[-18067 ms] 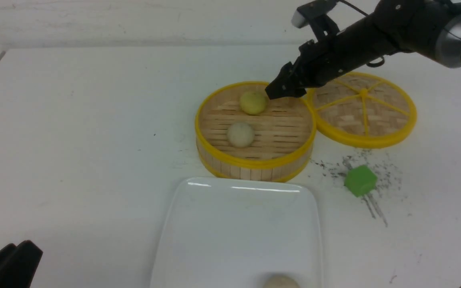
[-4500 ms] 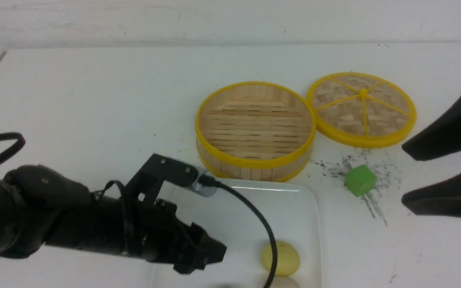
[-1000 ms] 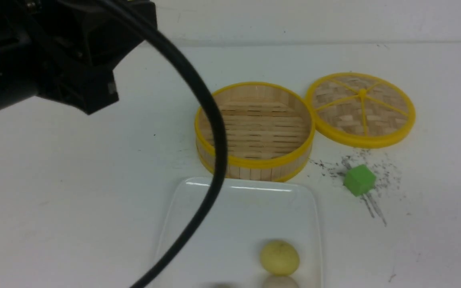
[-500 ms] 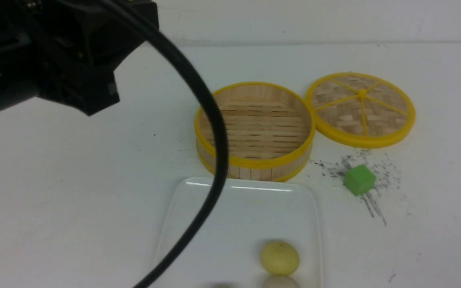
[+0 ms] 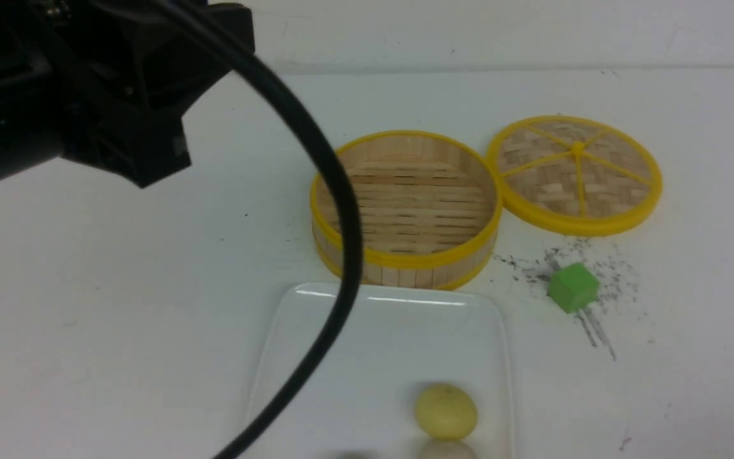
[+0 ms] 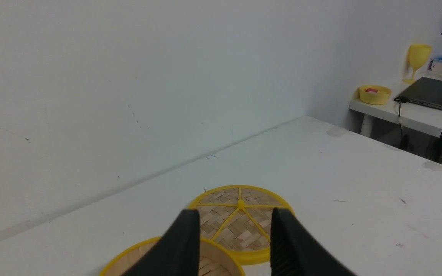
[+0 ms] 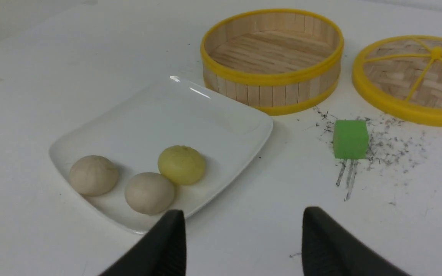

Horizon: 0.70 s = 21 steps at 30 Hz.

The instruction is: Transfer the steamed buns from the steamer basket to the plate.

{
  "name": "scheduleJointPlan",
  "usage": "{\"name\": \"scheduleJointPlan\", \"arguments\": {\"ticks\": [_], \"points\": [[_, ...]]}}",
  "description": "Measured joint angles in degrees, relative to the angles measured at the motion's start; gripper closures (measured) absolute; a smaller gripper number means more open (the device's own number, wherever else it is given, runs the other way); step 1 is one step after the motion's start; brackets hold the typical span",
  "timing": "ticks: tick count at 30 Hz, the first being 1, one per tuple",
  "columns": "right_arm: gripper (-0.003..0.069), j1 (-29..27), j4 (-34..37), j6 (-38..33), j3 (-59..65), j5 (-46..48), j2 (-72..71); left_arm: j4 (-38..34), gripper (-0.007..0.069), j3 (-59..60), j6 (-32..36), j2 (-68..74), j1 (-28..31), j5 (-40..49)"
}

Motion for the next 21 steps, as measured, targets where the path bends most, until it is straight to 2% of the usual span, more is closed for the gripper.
{"name": "scheduleJointPlan", "arguments": {"ticks": [3,6,7,8,9,10,13,17,21], "points": [[0.0302,0.0,0.0,0.0,1.95,-5.73,0.0,0.0,0.0336,0.0,0.0,0.0,0.0,0.16],[0.0416,0.0,0.0,-0.03,2.32,-11.0,0.0,0.0,0.0336,0.0,0.0,0.0,0.0,0.28],[0.0424,0.0,0.0,-0.03,2.32,-11.0,0.0,0.0,0.0336,0.0,0.0,0.0,0.0,0.28],[0.0506,0.0,-0.11,-0.07,2.32,-12.36,0.0,0.0,0.0336,0.0,0.0,0.0,0.0,0.36],[0.0554,0.0,-0.36,-0.11,2.32,-12.7,0.0,0.0,0.0336,0.0,0.0,0.0,0.0,0.36],[0.0564,0.0,-0.51,-0.11,2.32,-12.79,0.0,0.0,0.0336,0.0,0.0,0.0,0.0,0.36],[0.067,0.0,-2.93,-0.25,2.32,-14.39,0.0,0.0,0.0336,0.0,0.0,0.0,0.0,0.38],[0.0673,0.0,-7.32,-0.3,2.32,-15.42,0.0,0.0,0.0336,0.0,0.0,0.0,0.0,0.38],[0.0673,0.0,-8.37,-0.48,2.32,-15.62,0.0,0.0,0.0336,0.0,0.0,0.0,0.0,0.43]]}}
